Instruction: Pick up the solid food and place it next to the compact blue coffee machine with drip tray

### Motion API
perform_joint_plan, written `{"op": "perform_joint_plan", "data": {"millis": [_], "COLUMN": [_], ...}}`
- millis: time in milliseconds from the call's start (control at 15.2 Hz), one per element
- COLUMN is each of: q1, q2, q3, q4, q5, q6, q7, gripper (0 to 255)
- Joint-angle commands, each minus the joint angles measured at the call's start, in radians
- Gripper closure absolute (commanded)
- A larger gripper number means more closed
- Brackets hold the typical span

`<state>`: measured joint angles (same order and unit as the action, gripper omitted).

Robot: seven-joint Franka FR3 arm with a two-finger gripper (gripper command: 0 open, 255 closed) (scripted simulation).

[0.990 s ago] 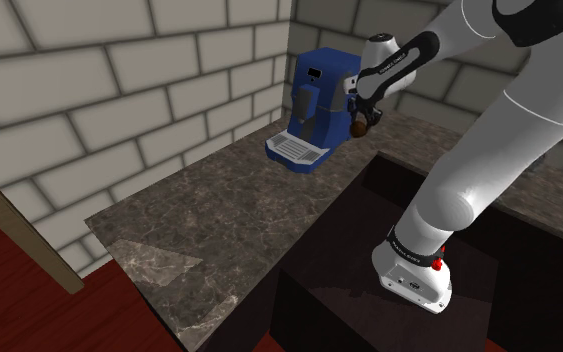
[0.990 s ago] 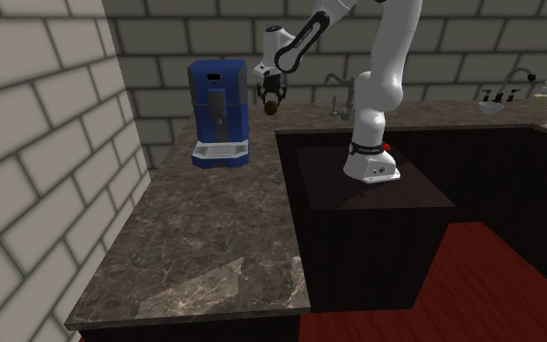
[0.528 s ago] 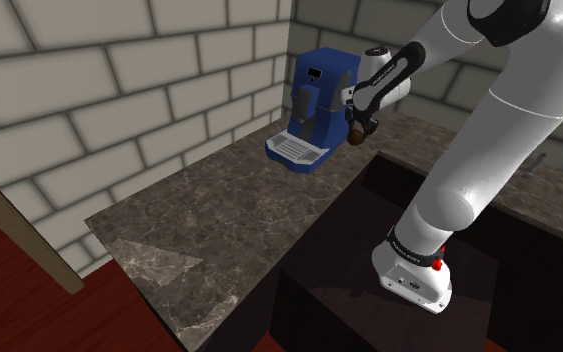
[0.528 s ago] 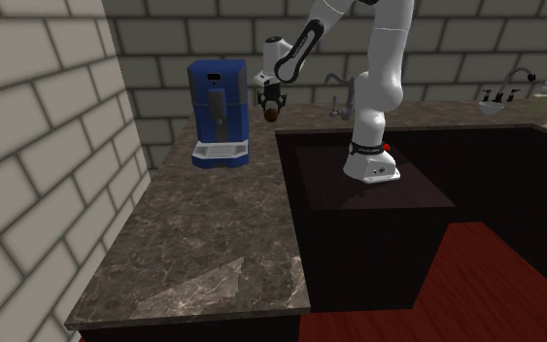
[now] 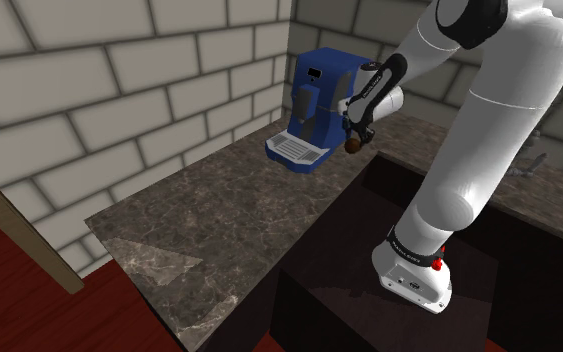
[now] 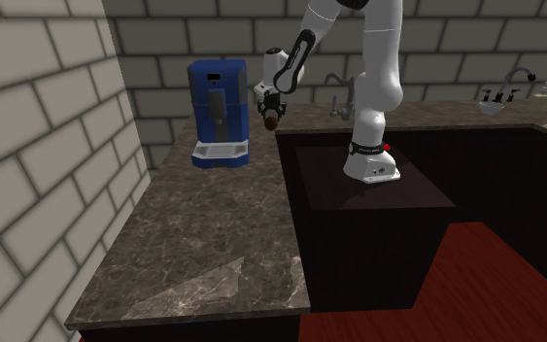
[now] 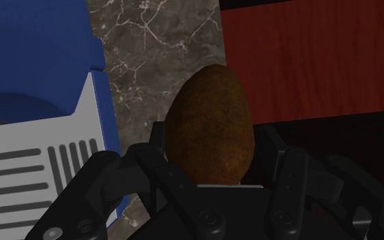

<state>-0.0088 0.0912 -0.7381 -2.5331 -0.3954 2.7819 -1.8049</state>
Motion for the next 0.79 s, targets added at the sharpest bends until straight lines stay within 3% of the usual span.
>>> {"op": "perform_joint_plan", "data": {"millis": [0,726], "q1": [-0.007,-0.107], "q2": [0.033,0.220], "q3": [0.008,0.132], "q4": [-0.004,-0.001], "q5": [0.027,0.179], "q6": [0.034,0.203], "q7": [-0.014,-0.091], "gripper": [255,255]}}
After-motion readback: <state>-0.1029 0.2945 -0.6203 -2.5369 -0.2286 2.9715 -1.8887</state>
